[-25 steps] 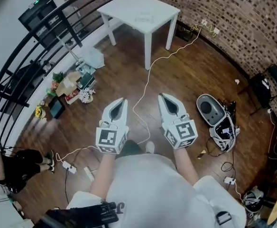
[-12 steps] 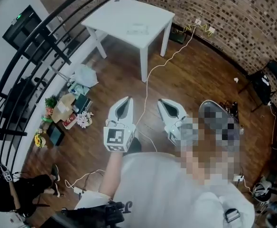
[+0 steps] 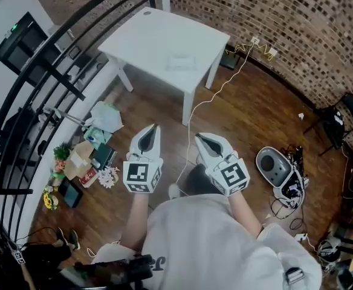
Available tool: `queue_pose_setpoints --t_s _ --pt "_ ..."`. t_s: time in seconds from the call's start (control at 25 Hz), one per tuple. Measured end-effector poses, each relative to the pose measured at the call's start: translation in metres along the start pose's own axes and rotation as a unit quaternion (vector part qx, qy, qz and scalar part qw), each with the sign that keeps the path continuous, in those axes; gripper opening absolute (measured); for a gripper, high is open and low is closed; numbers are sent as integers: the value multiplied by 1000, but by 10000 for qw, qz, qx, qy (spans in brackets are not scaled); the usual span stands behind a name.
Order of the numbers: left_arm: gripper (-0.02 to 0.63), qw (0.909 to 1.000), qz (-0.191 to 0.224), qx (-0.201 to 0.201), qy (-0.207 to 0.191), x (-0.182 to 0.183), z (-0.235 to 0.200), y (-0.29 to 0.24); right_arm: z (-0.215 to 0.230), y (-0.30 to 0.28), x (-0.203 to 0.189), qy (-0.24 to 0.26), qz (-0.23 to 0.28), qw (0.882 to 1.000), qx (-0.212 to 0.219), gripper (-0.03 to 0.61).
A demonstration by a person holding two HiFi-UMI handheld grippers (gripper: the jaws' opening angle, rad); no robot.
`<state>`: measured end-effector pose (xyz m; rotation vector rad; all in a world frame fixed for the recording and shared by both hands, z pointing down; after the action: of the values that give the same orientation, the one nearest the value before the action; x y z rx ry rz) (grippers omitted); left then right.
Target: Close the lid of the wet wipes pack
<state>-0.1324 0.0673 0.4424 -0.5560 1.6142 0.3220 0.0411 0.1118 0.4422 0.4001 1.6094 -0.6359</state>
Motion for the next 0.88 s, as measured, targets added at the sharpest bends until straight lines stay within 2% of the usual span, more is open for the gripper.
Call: queue_pose_setpoints --t_s 0.2,0.32,0.44,0.6,0.88 --pt "14 9994 -60 334 109 1 -41 -98 94 -83 -9 -32 105 9999 110 -11" --pt "14 9998 -66 189 -9 23 -46 -176 165 -132 4 -90 264 9993 231 -11" --pt "14 9997 1 120 -210 45 -48 -226 218 -167 13 -203 257 9991 280 -11" --pt "15 9993 21 362 8 54 -68 -270 263 -207 18 -98 159 9987 468 -11" --pt "15 9993 -242 181 201 39 -115 -337 297 -265 -1 -397 -170 9987 267 -11"
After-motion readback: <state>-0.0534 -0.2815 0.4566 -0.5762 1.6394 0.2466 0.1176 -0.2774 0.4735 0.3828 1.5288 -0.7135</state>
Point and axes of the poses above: the fingertips, and each gripper's own axes: y backward along the fingers, z to its right, x out of its top, the point moved 6 cm from there along y, backward along the fingers, and after that the axes turned 2 degrees about y, right-handed, at the moved point
